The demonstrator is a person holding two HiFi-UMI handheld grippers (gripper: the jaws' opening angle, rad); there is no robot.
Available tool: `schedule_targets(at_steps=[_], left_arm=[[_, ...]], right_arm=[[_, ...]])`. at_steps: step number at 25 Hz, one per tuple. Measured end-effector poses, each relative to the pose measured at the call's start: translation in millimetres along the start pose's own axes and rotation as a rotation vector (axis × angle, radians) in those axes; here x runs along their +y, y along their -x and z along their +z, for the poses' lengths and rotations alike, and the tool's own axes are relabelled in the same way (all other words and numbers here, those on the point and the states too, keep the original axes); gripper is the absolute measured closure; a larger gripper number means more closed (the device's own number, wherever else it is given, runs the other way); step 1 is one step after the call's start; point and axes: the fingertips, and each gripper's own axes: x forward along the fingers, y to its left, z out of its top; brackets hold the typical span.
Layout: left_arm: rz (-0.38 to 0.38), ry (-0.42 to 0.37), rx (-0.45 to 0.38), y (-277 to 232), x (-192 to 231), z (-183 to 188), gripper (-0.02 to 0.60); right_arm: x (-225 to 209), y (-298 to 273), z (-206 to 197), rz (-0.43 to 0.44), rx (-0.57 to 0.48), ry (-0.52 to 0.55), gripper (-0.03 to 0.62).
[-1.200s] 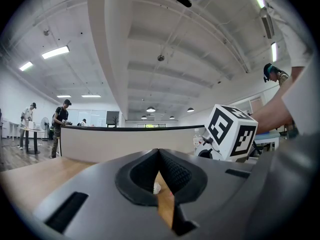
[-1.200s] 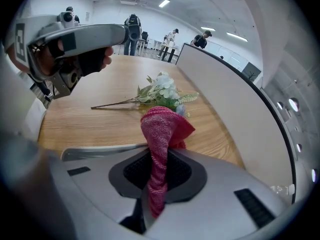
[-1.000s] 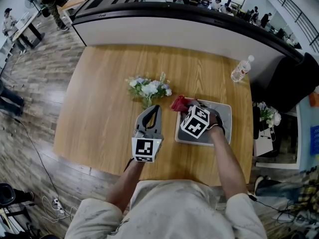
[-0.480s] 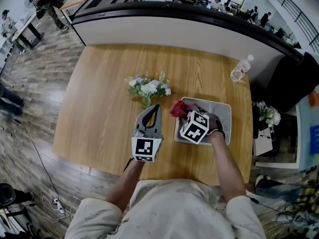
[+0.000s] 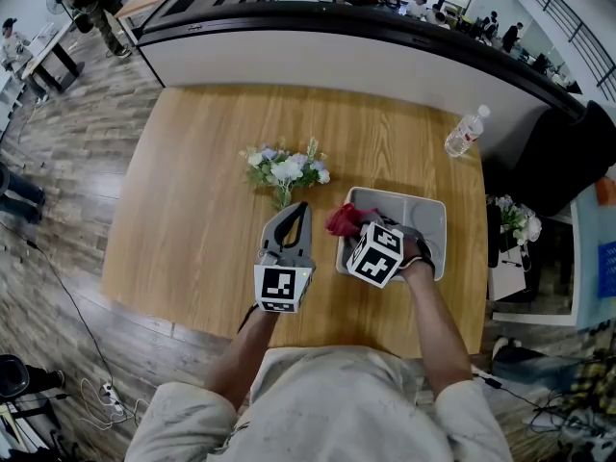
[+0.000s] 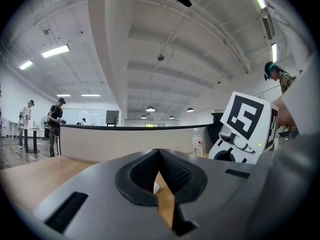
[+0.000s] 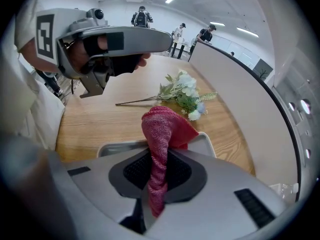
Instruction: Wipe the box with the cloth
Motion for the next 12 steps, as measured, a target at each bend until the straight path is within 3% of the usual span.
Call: schedule_targets(at_steps=[12], left_arm=[[-0.002, 0.002, 0.004, -2, -2, -3, 0.568]], right_arm=[[28, 9, -5, 0.066, -0.004, -0.007, 0.526]])
